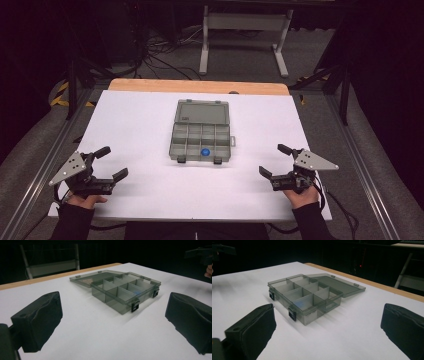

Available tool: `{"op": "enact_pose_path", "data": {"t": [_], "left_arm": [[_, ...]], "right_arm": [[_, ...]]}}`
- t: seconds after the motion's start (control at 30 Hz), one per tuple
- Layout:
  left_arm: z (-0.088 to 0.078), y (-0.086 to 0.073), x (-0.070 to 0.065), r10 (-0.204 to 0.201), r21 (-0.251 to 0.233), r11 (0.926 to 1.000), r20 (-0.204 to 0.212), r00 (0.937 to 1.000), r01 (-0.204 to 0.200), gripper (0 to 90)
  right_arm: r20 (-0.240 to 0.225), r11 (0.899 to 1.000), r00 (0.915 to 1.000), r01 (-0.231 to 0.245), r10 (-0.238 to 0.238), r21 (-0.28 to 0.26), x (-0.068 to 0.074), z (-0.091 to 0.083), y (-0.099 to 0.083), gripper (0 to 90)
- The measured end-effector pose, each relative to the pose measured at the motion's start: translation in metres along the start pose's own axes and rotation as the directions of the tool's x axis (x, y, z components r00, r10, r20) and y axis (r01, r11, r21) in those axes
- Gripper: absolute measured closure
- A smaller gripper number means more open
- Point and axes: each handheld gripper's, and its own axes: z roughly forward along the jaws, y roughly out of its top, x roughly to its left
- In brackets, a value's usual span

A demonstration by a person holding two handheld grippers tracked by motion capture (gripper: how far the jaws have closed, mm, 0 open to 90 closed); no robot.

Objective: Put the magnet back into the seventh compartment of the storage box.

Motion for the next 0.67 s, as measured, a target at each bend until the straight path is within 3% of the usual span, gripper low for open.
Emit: {"op": "enact_pose_path", "data": {"t": [0.1, 0.27, 0.67], "left_arm": [[0.0, 0.0, 0.0, -0.002, -0.008, 1.0, 0.0, 1.0, 0.002, 1.5], [0.0, 0.0, 0.0, -0.001, -0.009, 1.0, 0.008, 1.0, 0.002, 1.5], [0.0, 0.001, 0.001, -0.013, -0.022, 0.9997, 0.019, 0.9997, 0.013, 1.4]], "right_arm": [[0.013, 1.0, 0.9998, -0.012, 0.012, -0.01, -0.002, -0.002, -0.006, 0.3], [0.02, 1.0, 0.9994, 0.028, -0.028, 0.013, 0.0, 0.0, -0.015, 0.4], [0.015, 1.0, 0.9998, -0.011, 0.011, 0.014, -0.002, 0.004, -0.021, 0.4]]}}
